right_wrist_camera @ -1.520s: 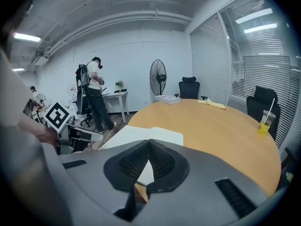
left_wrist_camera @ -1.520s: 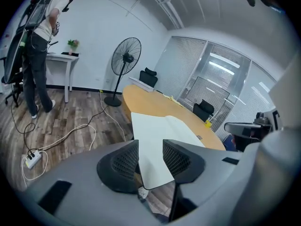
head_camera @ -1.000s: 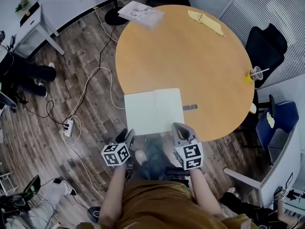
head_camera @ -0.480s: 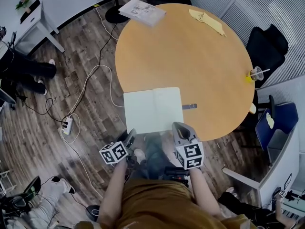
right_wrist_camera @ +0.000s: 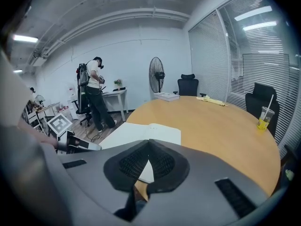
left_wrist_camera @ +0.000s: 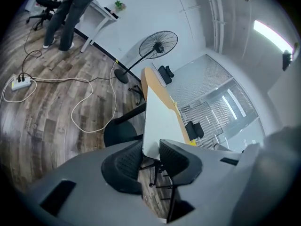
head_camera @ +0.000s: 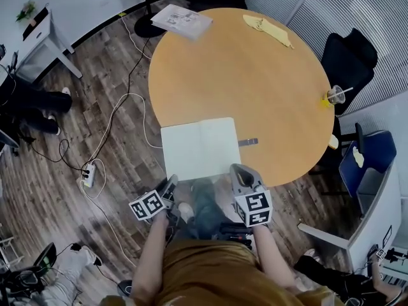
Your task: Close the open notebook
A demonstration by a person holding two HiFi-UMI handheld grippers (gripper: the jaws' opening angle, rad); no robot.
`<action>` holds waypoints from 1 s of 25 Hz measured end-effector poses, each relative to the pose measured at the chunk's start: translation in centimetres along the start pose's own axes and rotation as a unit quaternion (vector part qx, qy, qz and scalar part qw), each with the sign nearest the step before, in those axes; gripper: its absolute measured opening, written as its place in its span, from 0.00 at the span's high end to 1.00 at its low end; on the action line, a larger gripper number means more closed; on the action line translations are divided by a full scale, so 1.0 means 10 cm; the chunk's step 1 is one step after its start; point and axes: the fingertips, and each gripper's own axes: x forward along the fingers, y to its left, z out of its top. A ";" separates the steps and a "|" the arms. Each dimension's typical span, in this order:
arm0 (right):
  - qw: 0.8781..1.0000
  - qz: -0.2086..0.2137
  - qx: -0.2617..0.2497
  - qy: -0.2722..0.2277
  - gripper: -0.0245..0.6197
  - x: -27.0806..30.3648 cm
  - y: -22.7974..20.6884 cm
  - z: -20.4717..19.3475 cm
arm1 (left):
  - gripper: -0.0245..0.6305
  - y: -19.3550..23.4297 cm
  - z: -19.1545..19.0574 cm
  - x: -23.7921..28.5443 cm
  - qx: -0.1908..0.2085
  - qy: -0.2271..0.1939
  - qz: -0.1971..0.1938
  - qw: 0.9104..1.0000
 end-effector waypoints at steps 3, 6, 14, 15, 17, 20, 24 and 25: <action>1.000 -0.002 0.000 -0.005 0.94 -0.03 0.01 0.03 | 0.78 -0.01 0.00 -0.01 -0.005 0.001 -0.002 1.000; 1.000 -0.005 0.000 -0.011 0.94 -0.05 0.02 0.07 | 0.79 -0.03 0.02 -0.02 -0.004 0.002 -0.005 1.000; 1.000 -0.012 -0.002 -0.018 0.94 -0.12 0.09 0.10 | 0.81 -0.08 0.05 -0.08 0.004 0.002 -0.015 1.000; 1.000 -0.012 -0.003 -0.019 0.94 -0.12 0.11 0.11 | 0.81 -0.09 0.06 -0.08 0.005 0.002 -0.017 1.000; 1.000 -0.012 -0.004 -0.021 0.94 -0.13 0.12 0.12 | 0.82 -0.12 0.07 -0.09 0.010 0.002 -0.019 1.000; 1.000 -0.012 -0.004 -0.023 0.94 -0.15 0.13 0.13 | 0.82 -0.16 0.08 -0.09 0.022 0.004 -0.021 1.000; 0.999 -0.015 -0.005 -0.028 0.94 -0.18 0.15 0.13 | 0.84 -0.22 0.12 -0.12 0.033 0.001 -0.026 0.999; 0.999 -0.016 -0.005 -0.029 0.94 -0.19 0.15 0.14 | 0.84 -0.23 0.13 -0.13 0.041 0.002 -0.026 0.999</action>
